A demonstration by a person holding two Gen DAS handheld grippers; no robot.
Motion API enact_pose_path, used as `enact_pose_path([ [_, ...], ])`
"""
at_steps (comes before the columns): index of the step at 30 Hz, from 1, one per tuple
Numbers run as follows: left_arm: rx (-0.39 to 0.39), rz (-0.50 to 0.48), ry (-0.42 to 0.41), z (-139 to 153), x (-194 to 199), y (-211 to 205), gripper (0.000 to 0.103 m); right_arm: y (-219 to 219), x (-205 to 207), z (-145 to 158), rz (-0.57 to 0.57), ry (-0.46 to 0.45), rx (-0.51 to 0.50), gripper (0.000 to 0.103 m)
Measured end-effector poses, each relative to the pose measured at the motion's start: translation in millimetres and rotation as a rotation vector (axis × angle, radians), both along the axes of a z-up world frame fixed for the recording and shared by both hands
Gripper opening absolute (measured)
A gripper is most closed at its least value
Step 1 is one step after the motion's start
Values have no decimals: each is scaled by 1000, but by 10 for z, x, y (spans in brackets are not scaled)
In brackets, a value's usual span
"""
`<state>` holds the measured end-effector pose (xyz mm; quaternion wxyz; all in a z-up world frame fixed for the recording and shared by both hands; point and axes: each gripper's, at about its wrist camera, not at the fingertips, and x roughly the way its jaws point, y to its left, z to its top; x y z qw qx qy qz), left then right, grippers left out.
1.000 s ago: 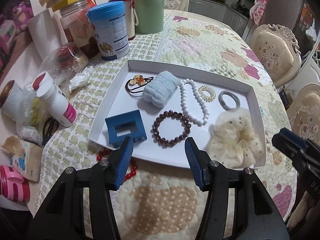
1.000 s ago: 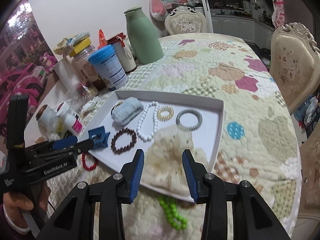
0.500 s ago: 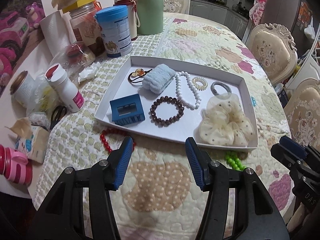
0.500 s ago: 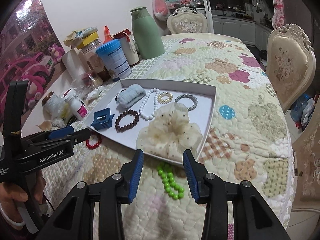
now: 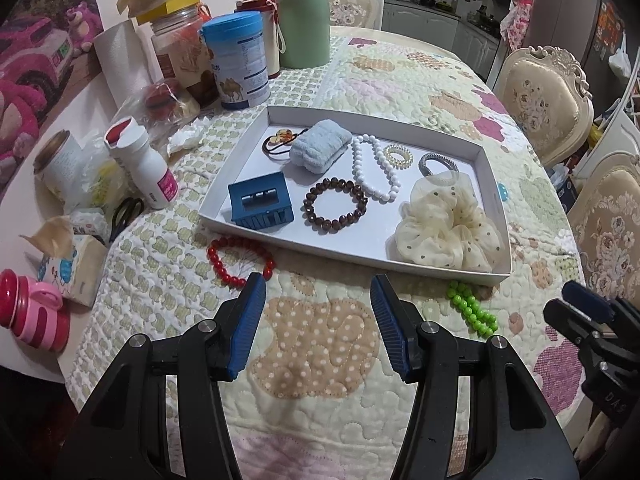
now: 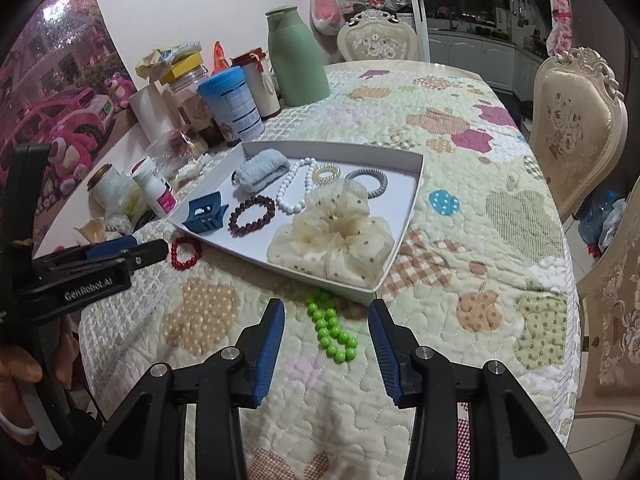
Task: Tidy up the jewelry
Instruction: 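Withdraw both tools toward the red bead bracelet and green bead strand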
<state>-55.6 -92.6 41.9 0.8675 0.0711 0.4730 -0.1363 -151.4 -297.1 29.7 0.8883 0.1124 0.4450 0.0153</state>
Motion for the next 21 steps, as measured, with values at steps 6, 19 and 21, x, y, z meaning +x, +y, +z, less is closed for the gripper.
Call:
enact_pose_path([
  [6,-78,57,94,-117,119,317,54,-5,4,-283,12,63,-10,42],
  [19,-129,217,242,-563,540,1087,54,-9,256,-743,19,122,-25,42],
  [21,-130,226,241,-597,611,1095,54,-1,295,-764,23,125,-27,42],
])
